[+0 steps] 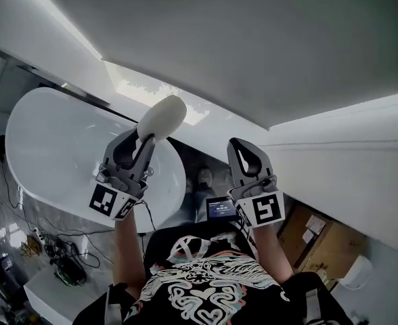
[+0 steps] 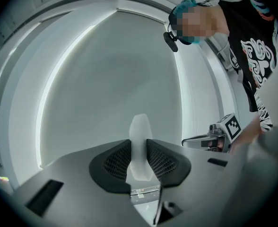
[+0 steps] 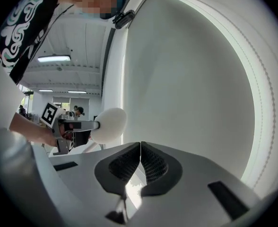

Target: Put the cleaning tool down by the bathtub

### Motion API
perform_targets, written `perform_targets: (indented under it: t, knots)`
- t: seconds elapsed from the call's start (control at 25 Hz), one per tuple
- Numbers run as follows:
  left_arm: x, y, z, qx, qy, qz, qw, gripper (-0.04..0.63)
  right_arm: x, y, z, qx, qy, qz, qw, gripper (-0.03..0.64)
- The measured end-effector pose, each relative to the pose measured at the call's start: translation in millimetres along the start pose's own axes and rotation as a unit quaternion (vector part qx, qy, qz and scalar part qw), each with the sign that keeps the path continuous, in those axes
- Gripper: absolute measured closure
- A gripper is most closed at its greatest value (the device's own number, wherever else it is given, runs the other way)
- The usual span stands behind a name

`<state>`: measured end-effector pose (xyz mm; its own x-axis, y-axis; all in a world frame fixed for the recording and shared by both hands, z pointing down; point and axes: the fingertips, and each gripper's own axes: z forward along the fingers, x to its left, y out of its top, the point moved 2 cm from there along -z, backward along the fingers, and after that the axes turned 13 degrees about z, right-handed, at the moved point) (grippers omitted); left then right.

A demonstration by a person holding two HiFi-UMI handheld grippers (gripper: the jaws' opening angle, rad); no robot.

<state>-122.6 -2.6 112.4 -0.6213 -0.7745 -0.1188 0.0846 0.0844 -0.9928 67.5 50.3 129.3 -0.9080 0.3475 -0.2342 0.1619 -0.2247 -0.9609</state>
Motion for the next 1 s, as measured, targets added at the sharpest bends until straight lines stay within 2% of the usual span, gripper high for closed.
perform_targets:
  t: [0.4, 0.56, 0.76, 1.0]
  knots:
    - [2.6, -56.7, 36.6, 0.035, -0.019, -0.015, 0.9991, 0.483, -33.7, -48.2, 36.3, 0.039, -0.005, 0.007, 0.999, 0.589]
    - [1.4, -85.2, 43.8, 0.061, -0.022, 0.0, 0.9979, 0.483, -41.0, -74.0, 46.0, 0.052, 0.001, 0.012, 0.999, 0.589]
    - [-2.6, -112.3, 53.2, 0.078, -0.034, 0.008, 0.9963, 0.483, -47.4, -92.8, 65.4, 0.039, 0.001, 0.03, 0.999, 0.589]
    - [-4.9, -148.4, 71.9, 0.103, -0.034, 0.021, 0.9938, 0.483, -71.3, -146.4, 71.0, 0.082, -0.008, 0.032, 0.996, 0.589]
